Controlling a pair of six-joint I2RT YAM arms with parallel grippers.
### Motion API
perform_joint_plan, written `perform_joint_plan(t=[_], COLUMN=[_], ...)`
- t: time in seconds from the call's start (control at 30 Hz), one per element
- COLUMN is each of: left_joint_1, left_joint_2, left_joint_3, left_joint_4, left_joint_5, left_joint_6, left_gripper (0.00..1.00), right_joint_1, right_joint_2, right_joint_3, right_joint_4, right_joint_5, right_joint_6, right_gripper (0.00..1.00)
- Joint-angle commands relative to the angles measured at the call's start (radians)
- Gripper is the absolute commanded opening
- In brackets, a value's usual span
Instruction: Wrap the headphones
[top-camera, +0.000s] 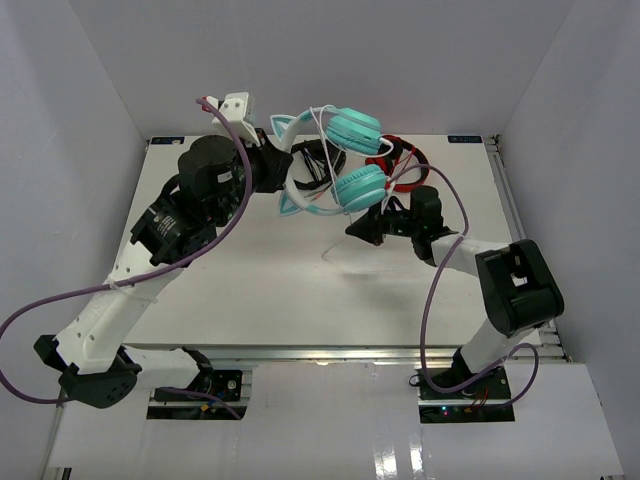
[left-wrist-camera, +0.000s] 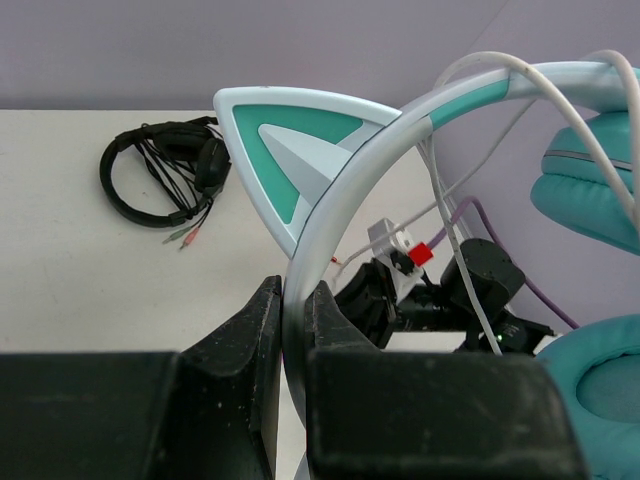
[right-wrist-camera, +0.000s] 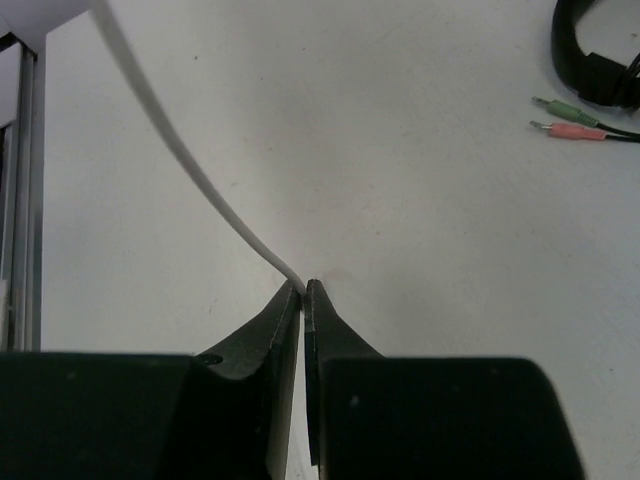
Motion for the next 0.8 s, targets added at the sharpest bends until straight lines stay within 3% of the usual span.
perform_joint_plan(t=[0.0,0.2,0.3,0.47,0.67,0.77], left_joint_1=[0.009,0.03,0.042,0.082,0.235,0.244], left_joint_2=[-0.038,-0.003,0.03,0.104,0.11,0.129], left_joint_3=[0.001,-0.047,-0.042,-0.088,-0.246,-0.324], left_joint_4=[0.115,0.199,0.225,0.218,0.234,0.238], left_joint_5=[-0.115,-0.109,-0.119,-0.155,-0.104,-0.062], left_joint_6=[-0.06,-0.098,-0.099,-0.089,-0.062,-0.008], left_gripper=[0.0,0.0,0.0,0.0,0.0,0.0], right_joint_1=[0.012,0.028,0.074,0.254,0.302,0.302], right_joint_2=[-0.156,-0.345,-0.436,-0.554,-0.71,-0.711], right_joint_3=[-0.098,-0.12,-0.081,0.012,0.082,0.161], right_joint_4=[-0.05,-0.238,-0.469,-0.859,-0.972,-0.991], right_joint_5=[-0.085,-0.089,-0.051,0.214,0.543,0.648], right_joint_6=[-0.085,-0.23,-0.47,-0.764,-0.895,-0.939], right_gripper=[0.08,0.08,0.08,0.08,0.08,0.08])
